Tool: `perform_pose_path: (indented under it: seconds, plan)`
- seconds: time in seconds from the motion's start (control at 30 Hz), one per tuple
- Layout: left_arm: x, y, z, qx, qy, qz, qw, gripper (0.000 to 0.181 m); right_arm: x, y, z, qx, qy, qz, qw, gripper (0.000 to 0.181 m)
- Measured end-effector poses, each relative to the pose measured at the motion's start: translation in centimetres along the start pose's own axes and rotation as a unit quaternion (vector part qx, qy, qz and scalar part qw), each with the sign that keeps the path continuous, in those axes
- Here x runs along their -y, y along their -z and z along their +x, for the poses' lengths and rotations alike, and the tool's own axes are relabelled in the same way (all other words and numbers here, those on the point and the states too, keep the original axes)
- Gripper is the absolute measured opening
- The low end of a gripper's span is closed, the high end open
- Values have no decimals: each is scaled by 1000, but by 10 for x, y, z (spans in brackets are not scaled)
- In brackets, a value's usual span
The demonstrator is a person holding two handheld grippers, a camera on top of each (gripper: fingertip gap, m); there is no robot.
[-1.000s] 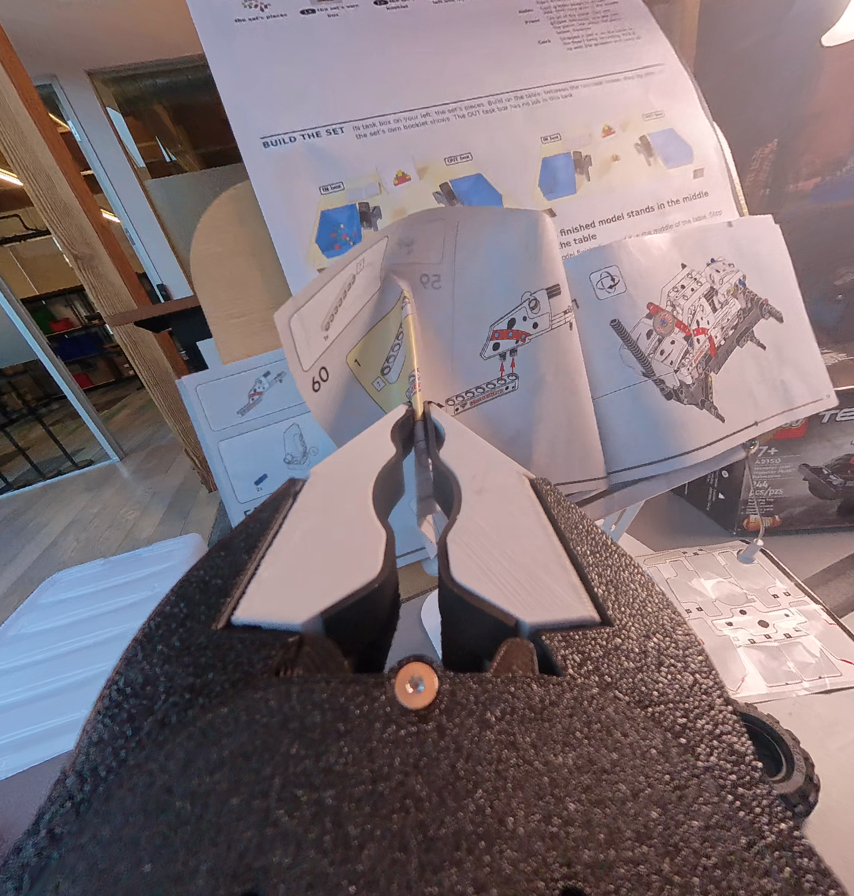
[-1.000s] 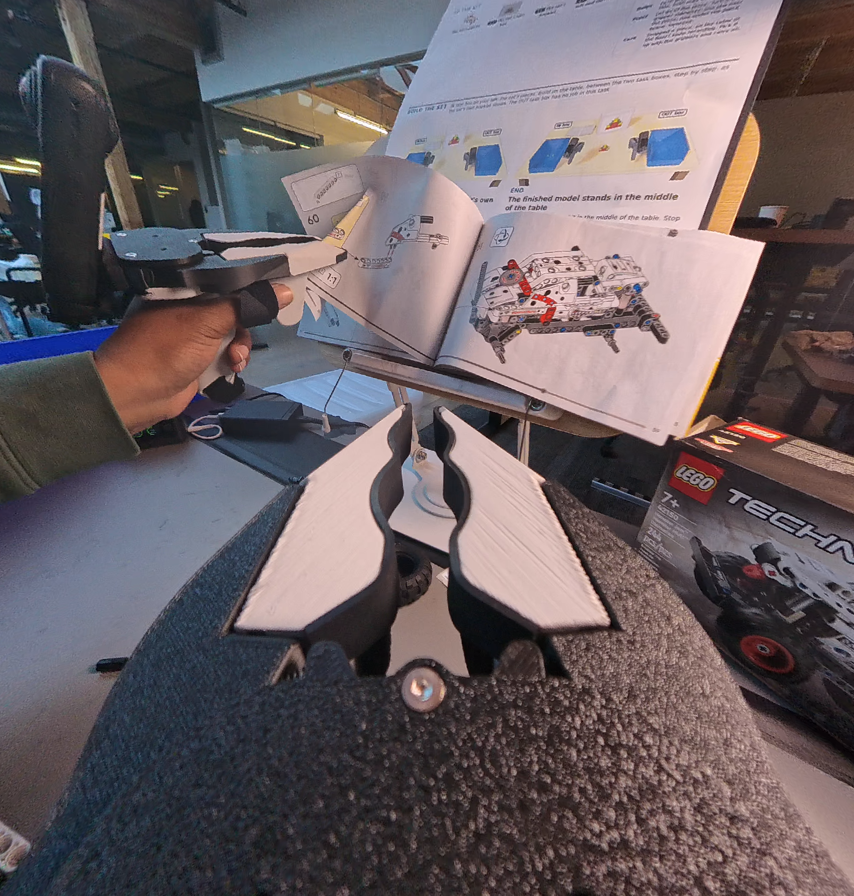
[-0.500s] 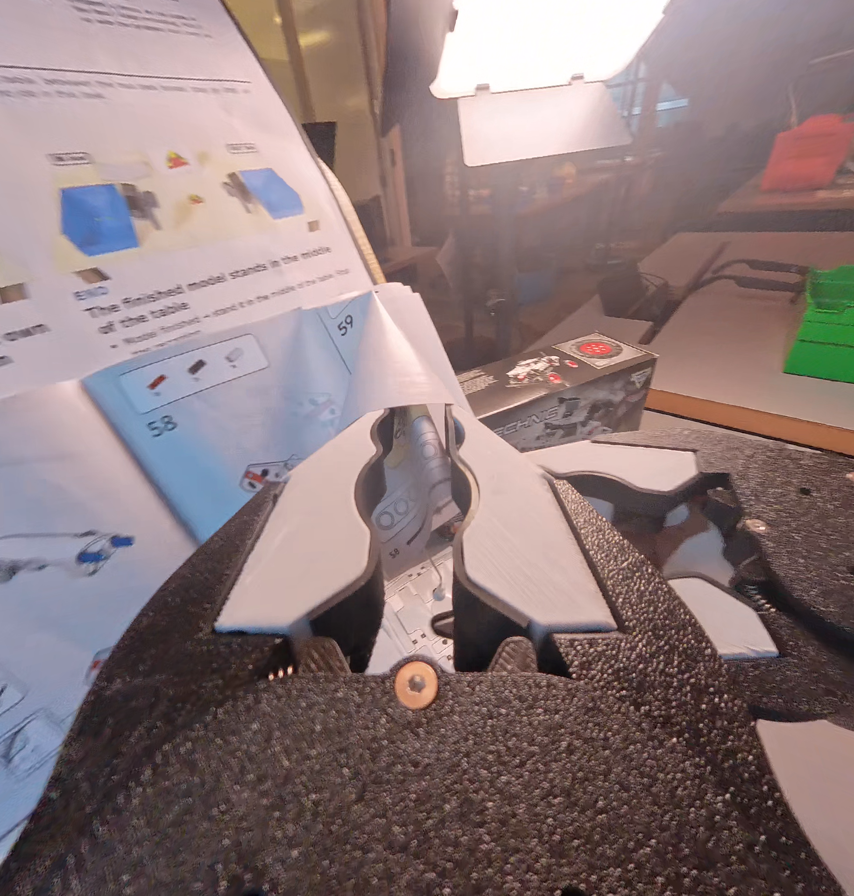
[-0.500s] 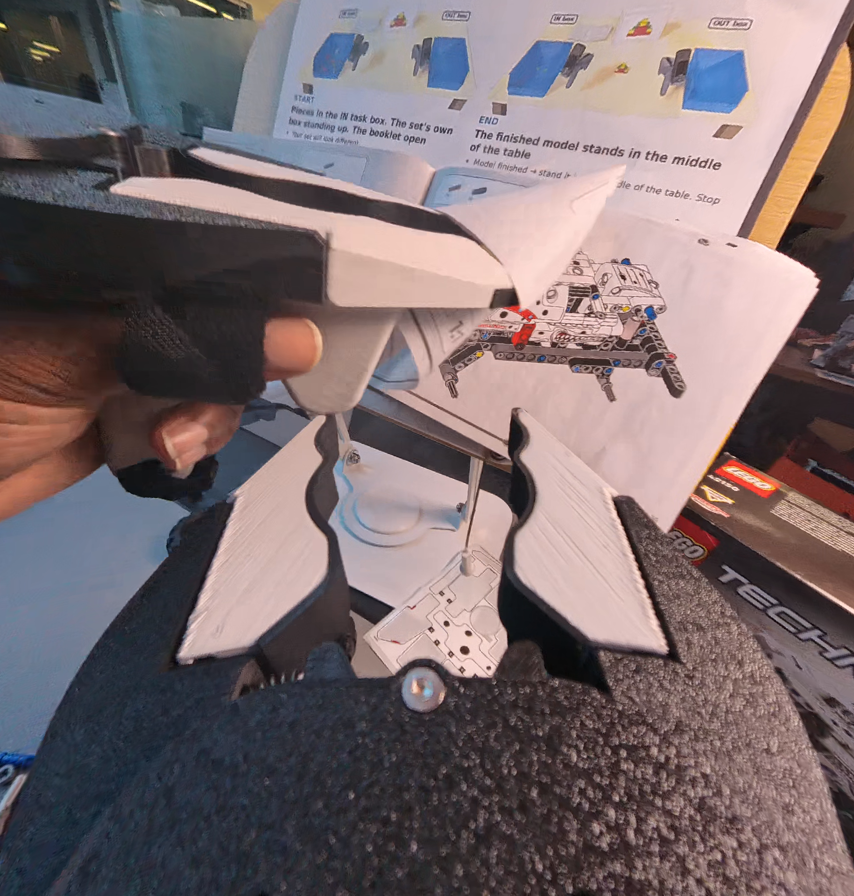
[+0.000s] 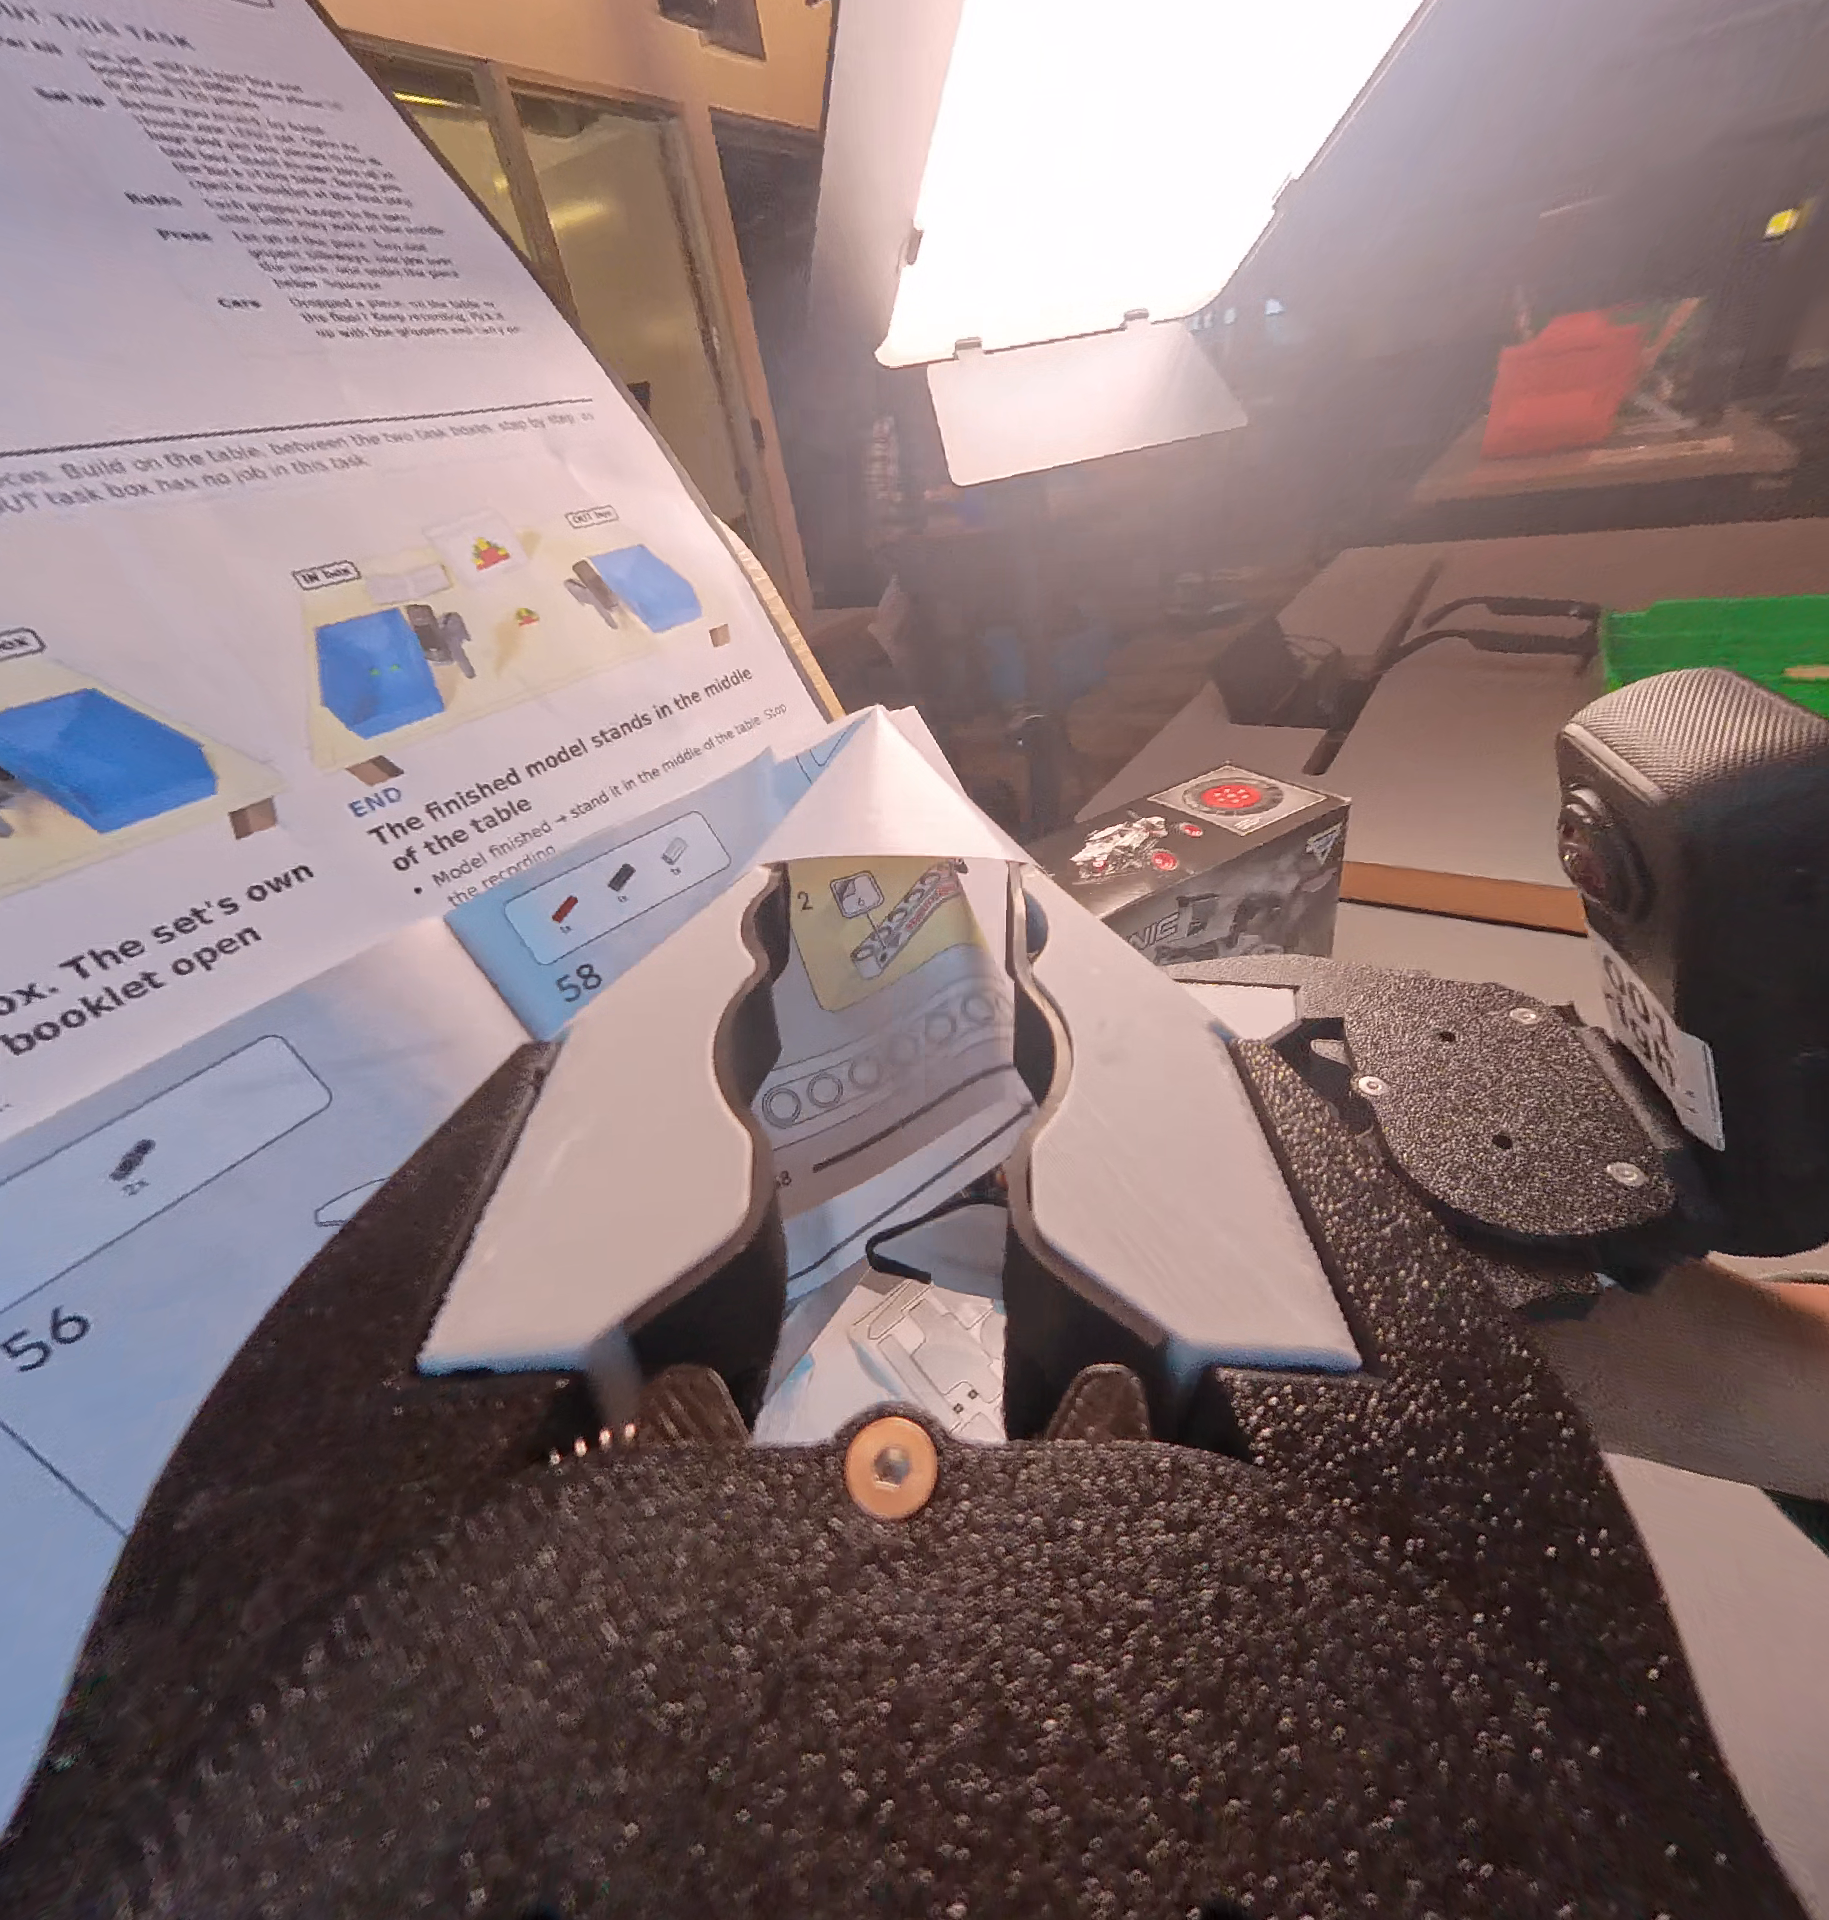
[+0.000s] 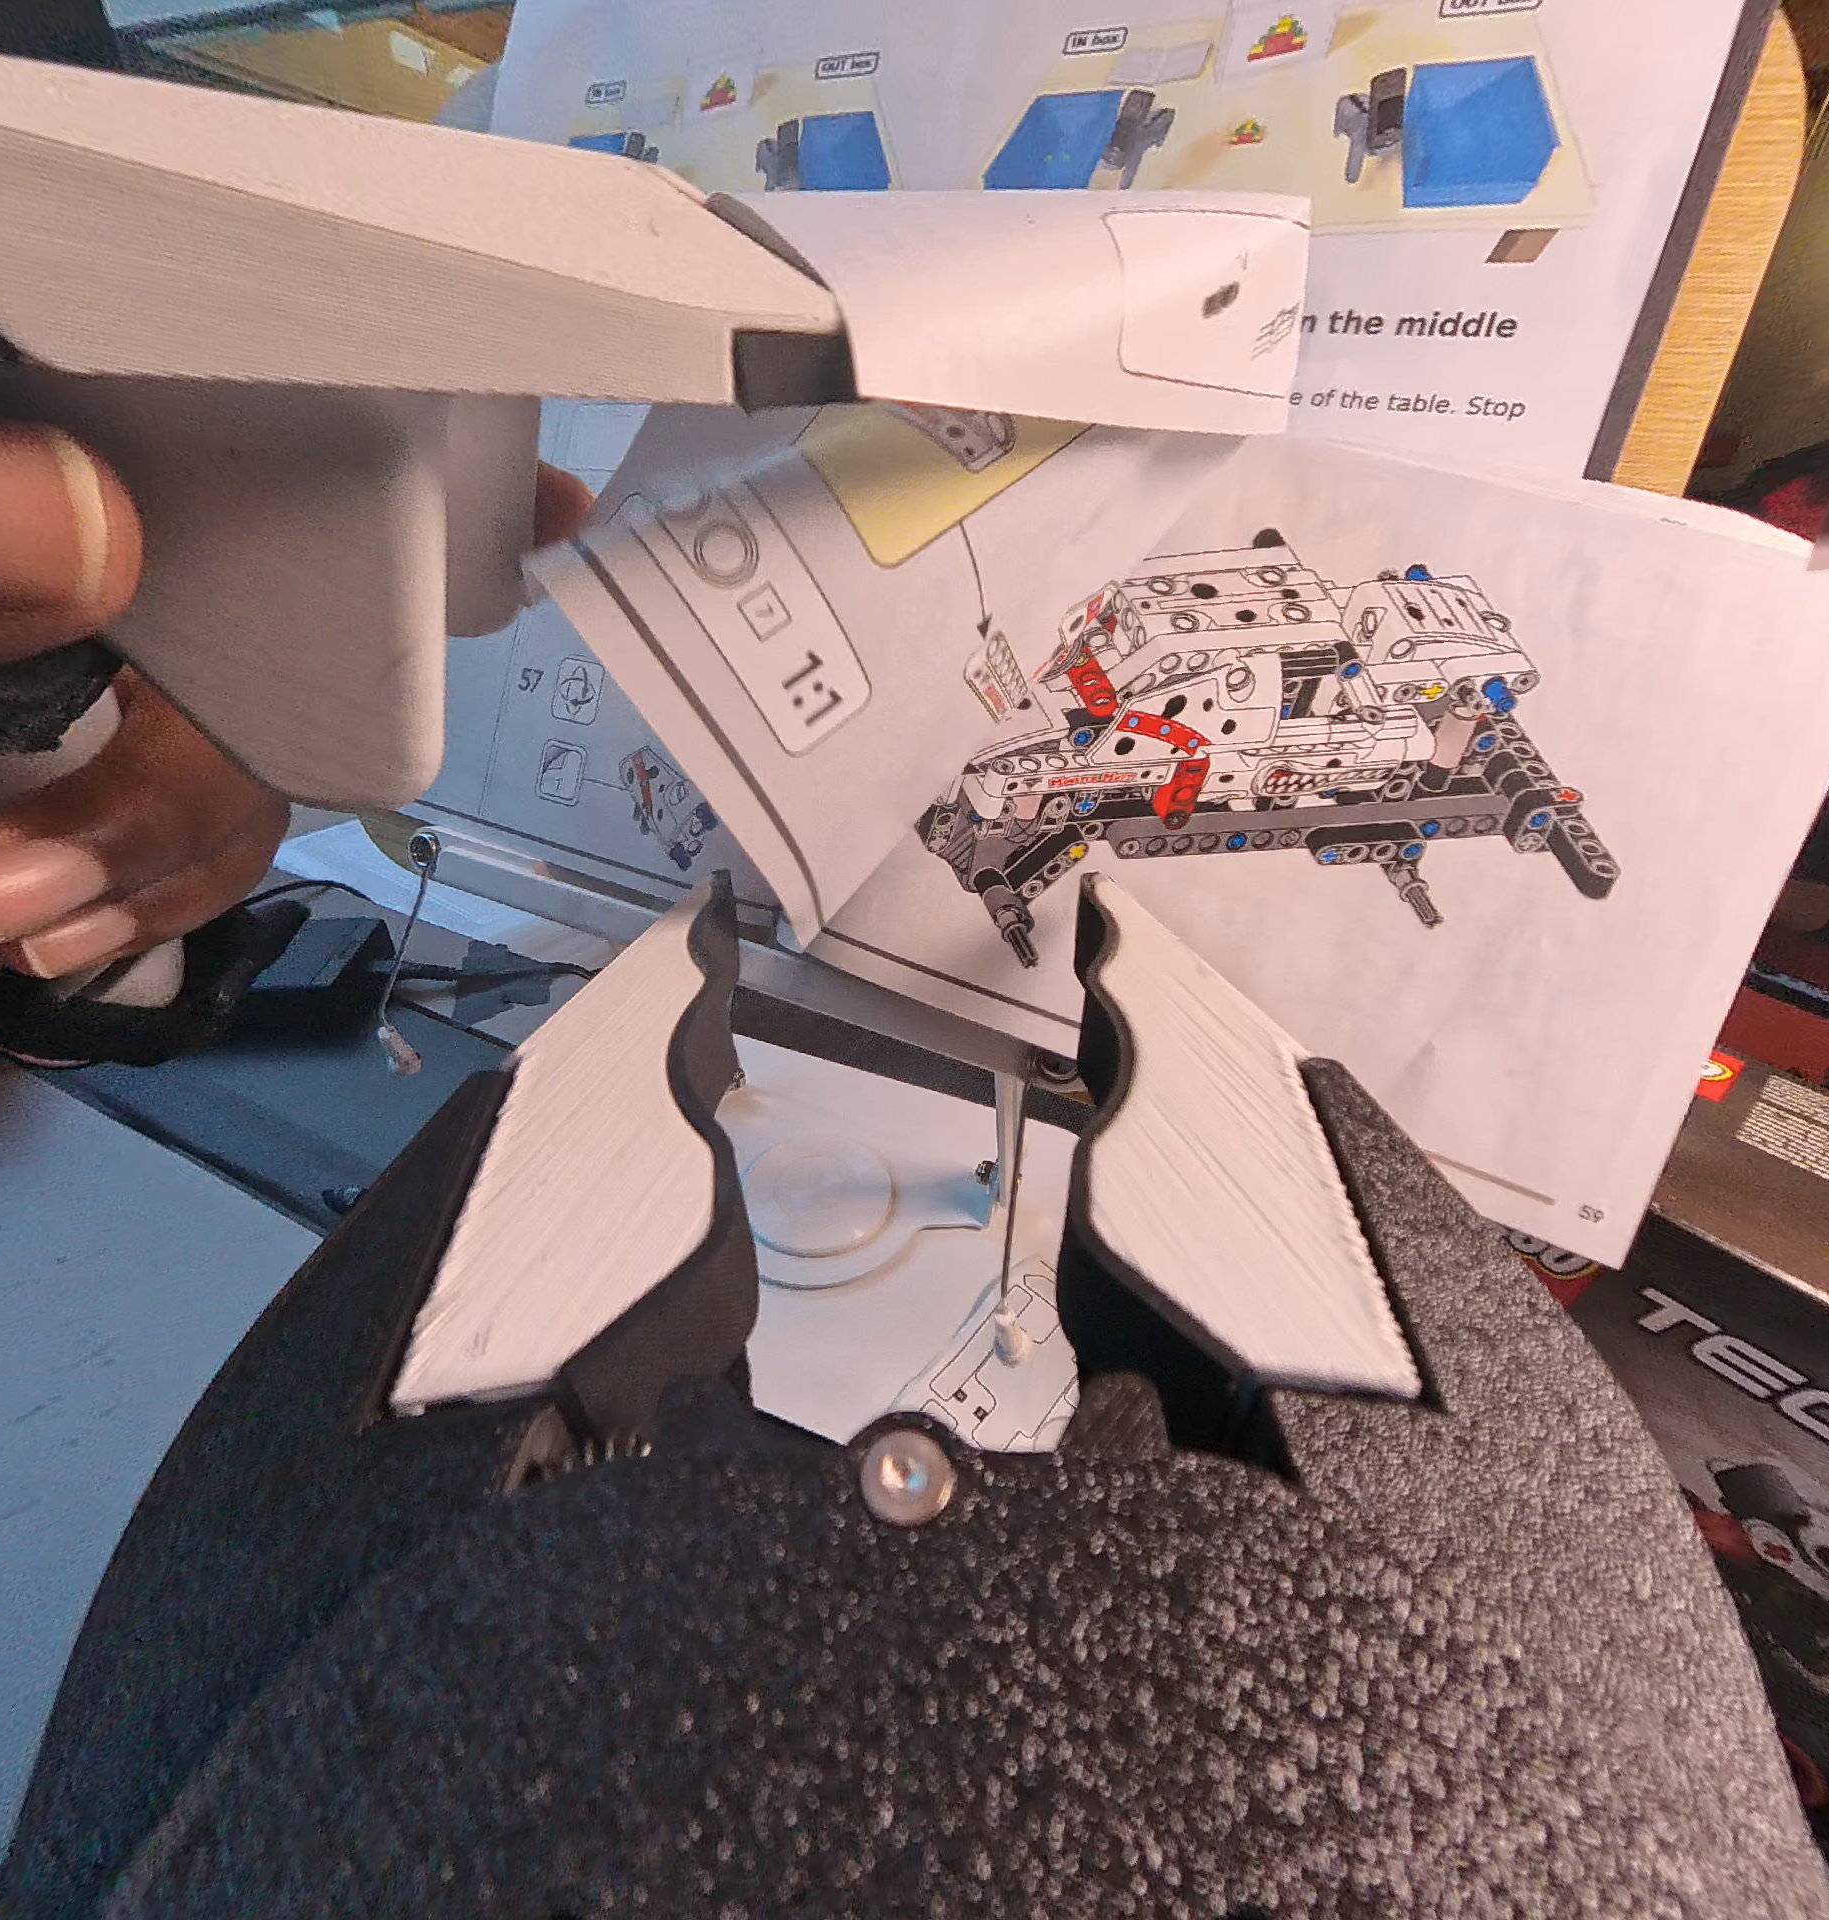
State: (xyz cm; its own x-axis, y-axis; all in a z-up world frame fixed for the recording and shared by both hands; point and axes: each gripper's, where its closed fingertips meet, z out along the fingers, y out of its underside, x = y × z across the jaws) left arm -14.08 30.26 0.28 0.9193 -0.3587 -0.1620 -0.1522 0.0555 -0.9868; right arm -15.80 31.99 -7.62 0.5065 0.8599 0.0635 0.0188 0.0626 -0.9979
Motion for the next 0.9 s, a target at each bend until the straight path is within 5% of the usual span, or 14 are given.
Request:
perform_pose_path:
  seconds: [0.5, 0.77, 0.9]
  plan:
    - [-5, 11, 36, 75, -216, -35, 973, 97, -1, -3, 11, -24, 18, -10, 999, 61]
    - [28, 37, 40, 90, -203, 38, 974, 84, -2, -1, 26, -37, -16, -13, 999, 58]
    - [-13, 38, -12, 134, -109, -40, 984, 69, -3, 13, 50, -50, -77, 3, 996, 58]
